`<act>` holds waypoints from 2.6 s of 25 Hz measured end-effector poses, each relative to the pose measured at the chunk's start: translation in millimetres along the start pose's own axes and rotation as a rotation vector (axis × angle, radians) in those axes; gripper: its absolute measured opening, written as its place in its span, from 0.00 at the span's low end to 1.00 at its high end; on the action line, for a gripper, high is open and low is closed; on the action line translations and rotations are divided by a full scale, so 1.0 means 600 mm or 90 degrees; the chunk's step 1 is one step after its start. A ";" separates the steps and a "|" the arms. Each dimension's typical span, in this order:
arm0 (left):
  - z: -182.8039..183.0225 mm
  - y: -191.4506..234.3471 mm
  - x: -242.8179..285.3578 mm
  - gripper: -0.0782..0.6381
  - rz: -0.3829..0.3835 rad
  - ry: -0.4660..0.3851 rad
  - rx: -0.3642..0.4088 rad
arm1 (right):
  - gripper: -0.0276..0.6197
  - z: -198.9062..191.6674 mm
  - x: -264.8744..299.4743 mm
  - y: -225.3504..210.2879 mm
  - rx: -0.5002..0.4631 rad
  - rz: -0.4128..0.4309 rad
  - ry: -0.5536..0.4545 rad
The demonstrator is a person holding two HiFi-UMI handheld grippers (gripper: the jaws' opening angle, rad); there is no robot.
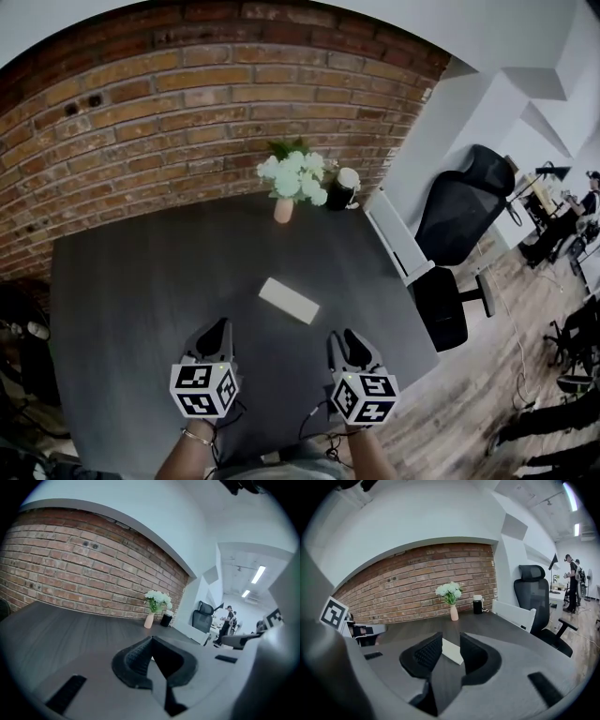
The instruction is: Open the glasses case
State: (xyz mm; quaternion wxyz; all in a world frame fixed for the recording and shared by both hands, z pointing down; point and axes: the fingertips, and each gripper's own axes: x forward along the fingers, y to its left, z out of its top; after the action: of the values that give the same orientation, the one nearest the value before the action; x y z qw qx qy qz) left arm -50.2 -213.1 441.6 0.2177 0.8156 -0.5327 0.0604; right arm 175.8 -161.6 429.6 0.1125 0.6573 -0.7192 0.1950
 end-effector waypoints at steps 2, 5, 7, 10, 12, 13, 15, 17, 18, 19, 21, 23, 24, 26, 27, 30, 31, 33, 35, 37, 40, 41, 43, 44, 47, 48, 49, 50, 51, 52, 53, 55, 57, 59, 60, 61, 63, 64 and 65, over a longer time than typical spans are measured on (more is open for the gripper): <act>-0.003 -0.004 0.006 0.10 0.009 0.003 -0.005 | 0.23 0.002 0.012 -0.003 -0.007 0.015 0.008; -0.011 -0.009 0.018 0.10 0.021 0.013 -0.007 | 0.23 0.002 0.028 -0.012 -0.012 0.033 0.018; -0.012 -0.013 0.029 0.10 0.025 0.017 -0.005 | 0.23 0.004 0.042 -0.017 -0.017 0.044 0.023; -0.021 -0.013 0.046 0.10 0.032 0.028 -0.004 | 0.23 -0.004 0.064 -0.022 -0.021 0.063 0.033; -0.033 -0.011 0.056 0.10 0.040 0.040 -0.005 | 0.23 -0.014 0.079 -0.024 -0.019 0.074 0.042; -0.039 -0.009 0.061 0.10 0.043 0.047 -0.006 | 0.23 -0.020 0.087 -0.025 -0.018 0.079 0.047; -0.054 -0.007 0.074 0.10 0.048 0.058 -0.007 | 0.23 -0.034 0.105 -0.029 -0.017 0.088 0.058; -0.072 -0.004 0.086 0.10 0.051 0.071 -0.005 | 0.23 -0.051 0.122 -0.033 -0.013 0.094 0.068; -0.081 -0.002 0.093 0.10 0.053 0.079 -0.003 | 0.23 -0.060 0.130 -0.035 -0.011 0.096 0.073; -0.092 0.001 0.099 0.10 0.054 0.087 -0.002 | 0.23 -0.069 0.137 -0.037 -0.009 0.098 0.078; -0.113 0.006 0.110 0.10 0.056 0.106 -0.002 | 0.23 -0.089 0.151 -0.041 -0.006 0.102 0.092; -0.135 0.008 0.120 0.10 0.056 0.124 -0.002 | 0.23 -0.109 0.162 -0.043 -0.006 0.107 0.107; -0.146 0.009 0.126 0.10 0.055 0.132 -0.002 | 0.23 -0.120 0.168 -0.044 -0.008 0.109 0.114; -0.168 0.008 0.138 0.10 0.050 0.145 0.000 | 0.24 -0.140 0.178 -0.046 -0.011 0.112 0.128; -0.177 0.007 0.143 0.10 0.048 0.151 0.001 | 0.24 -0.150 0.182 -0.047 -0.012 0.114 0.135; -0.201 0.002 0.158 0.10 0.037 0.167 0.000 | 0.25 -0.173 0.189 -0.048 -0.010 0.115 0.153; -0.207 0.000 0.163 0.10 0.033 0.170 -0.001 | 0.25 -0.179 0.190 -0.048 -0.009 0.114 0.158; -0.213 -0.002 0.169 0.10 0.027 0.175 0.000 | 0.25 -0.186 0.193 -0.048 -0.008 0.113 0.165; -0.216 -0.001 0.176 0.10 0.023 0.179 0.004 | 0.25 -0.190 0.196 -0.046 -0.010 0.112 0.168; -0.217 -0.001 0.186 0.10 0.018 0.182 0.017 | 0.25 -0.191 0.200 -0.047 -0.017 0.111 0.171; -0.218 -0.001 0.206 0.10 0.012 0.191 0.060 | 0.25 -0.192 0.205 -0.053 -0.028 0.107 0.176; -0.218 0.000 0.214 0.10 0.012 0.194 0.078 | 0.25 -0.193 0.207 -0.054 -0.030 0.106 0.177; -0.213 0.001 0.230 0.10 0.011 0.196 0.111 | 0.25 -0.196 0.210 -0.057 -0.031 0.103 0.181; -0.210 0.002 0.239 0.10 0.010 0.197 0.124 | 0.25 -0.198 0.211 -0.058 -0.031 0.102 0.182; -0.205 0.004 0.266 0.10 -0.001 0.209 0.159 | 0.25 -0.200 0.214 -0.059 -0.032 0.100 0.186; -0.204 0.004 0.274 0.10 -0.006 0.215 0.167 | 0.25 -0.199 0.215 -0.059 -0.035 0.100 0.187; -0.204 0.005 0.281 0.10 -0.010 0.220 0.173 | 0.25 -0.198 0.217 -0.059 -0.039 0.100 0.187; -0.204 0.005 0.287 0.10 -0.014 0.224 0.181 | 0.25 -0.197 0.219 -0.058 -0.044 0.100 0.188; -0.204 0.005 0.291 0.10 -0.016 0.227 0.190 | 0.25 -0.196 0.220 -0.056 -0.049 0.101 0.188; -0.205 0.005 0.294 0.10 -0.018 0.231 0.199 | 0.25 -0.195 0.221 -0.055 -0.054 0.103 0.189; -0.208 0.004 0.297 0.10 -0.020 0.236 0.207 | 0.25 -0.195 0.221 -0.055 -0.059 0.104 0.190; -0.215 0.001 0.301 0.10 -0.023 0.248 0.218 | 0.25 -0.194 0.222 -0.055 -0.069 0.106 0.193; -0.220 -0.002 0.305 0.10 -0.027 0.255 0.220 | 0.25 -0.194 0.223 -0.056 -0.073 0.108 0.194; -0.220 -0.004 0.309 0.10 -0.030 0.258 0.223 | 0.25 -0.193 0.224 -0.055 -0.075 0.111 0.195; -0.219 -0.005 0.310 0.10 -0.031 0.259 0.225 | 0.25 -0.194 0.224 -0.055 -0.076 0.113 0.196; -0.220 -0.005 0.312 0.10 -0.031 0.262 0.229 | 0.25 -0.194 0.224 -0.054 -0.077 0.115 0.197; -0.221 -0.006 0.317 0.10 -0.033 0.270 0.238 | 0.25 -0.194 0.226 -0.054 -0.083 0.117 0.197; -0.222 -0.007 0.320 0.10 -0.034 0.276 0.240 | 0.25 -0.194 0.227 -0.055 -0.087 0.117 0.198; -0.224 -0.007 0.322 0.10 -0.035 0.282 0.240 | 0.26 -0.194 0.228 -0.055 -0.090 0.117 0.198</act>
State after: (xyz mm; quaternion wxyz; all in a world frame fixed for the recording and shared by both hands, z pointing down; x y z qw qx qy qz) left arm 53.4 -318.0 625.1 0.1746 0.8230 -0.4292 0.3287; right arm 182.4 -237.0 595.9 0.2500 0.5412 -0.7622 0.2524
